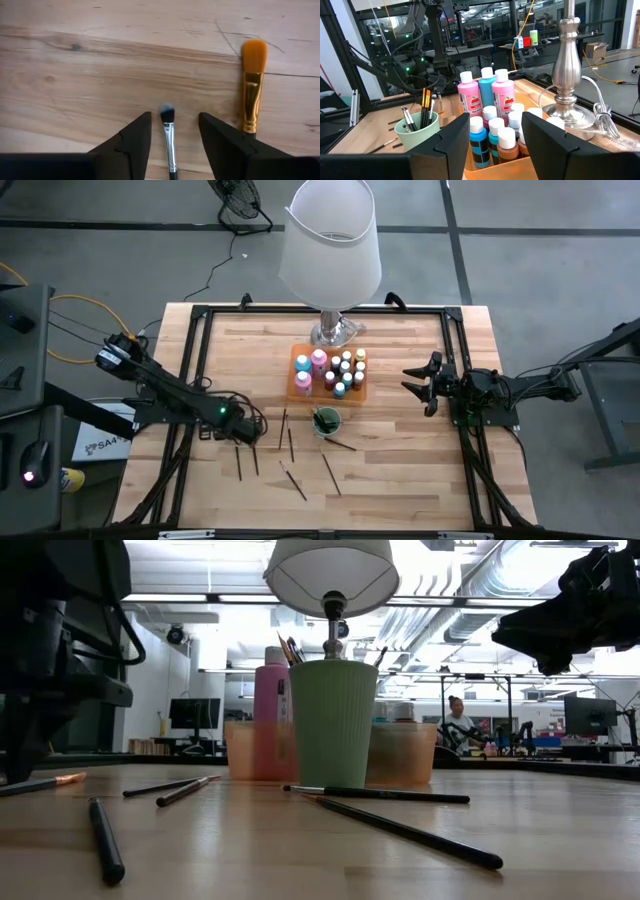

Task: Pick & Place Paint Supplies
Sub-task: Put the gray paintbrushes into the green cup, then put the orange paintbrushes into the green cup

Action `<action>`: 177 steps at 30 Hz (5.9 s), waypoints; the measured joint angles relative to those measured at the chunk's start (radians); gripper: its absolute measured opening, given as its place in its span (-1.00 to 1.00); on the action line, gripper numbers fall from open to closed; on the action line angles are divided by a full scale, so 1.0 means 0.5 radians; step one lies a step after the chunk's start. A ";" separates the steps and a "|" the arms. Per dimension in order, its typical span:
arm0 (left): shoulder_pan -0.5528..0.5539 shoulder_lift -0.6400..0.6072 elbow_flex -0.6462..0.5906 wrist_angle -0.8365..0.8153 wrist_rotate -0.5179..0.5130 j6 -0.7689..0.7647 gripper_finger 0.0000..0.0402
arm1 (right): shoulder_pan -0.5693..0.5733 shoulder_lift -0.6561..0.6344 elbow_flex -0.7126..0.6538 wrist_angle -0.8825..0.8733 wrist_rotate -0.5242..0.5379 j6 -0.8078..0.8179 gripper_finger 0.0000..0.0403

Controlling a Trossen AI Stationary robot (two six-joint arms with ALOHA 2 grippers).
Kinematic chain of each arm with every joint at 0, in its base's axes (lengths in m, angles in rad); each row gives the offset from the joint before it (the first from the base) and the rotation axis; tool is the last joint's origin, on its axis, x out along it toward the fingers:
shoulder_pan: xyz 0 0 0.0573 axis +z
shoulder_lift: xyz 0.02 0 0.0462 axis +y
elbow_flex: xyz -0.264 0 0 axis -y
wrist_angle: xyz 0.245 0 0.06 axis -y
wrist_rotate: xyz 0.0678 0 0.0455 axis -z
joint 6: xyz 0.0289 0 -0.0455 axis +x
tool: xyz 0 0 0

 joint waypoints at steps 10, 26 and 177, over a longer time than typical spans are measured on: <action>0.000 0.062 -0.002 0.001 0.013 -0.004 -0.41 | 0.000 0.000 0.001 -0.001 0.000 0.000 -0.14; 0.000 0.065 -0.006 0.031 0.020 0.095 -0.82 | 0.000 0.000 0.000 -0.001 0.000 0.000 -0.14; 0.502 -0.139 0.325 -0.322 -0.091 0.836 0.13 | 0.000 0.001 0.000 0.001 0.001 0.000 -0.14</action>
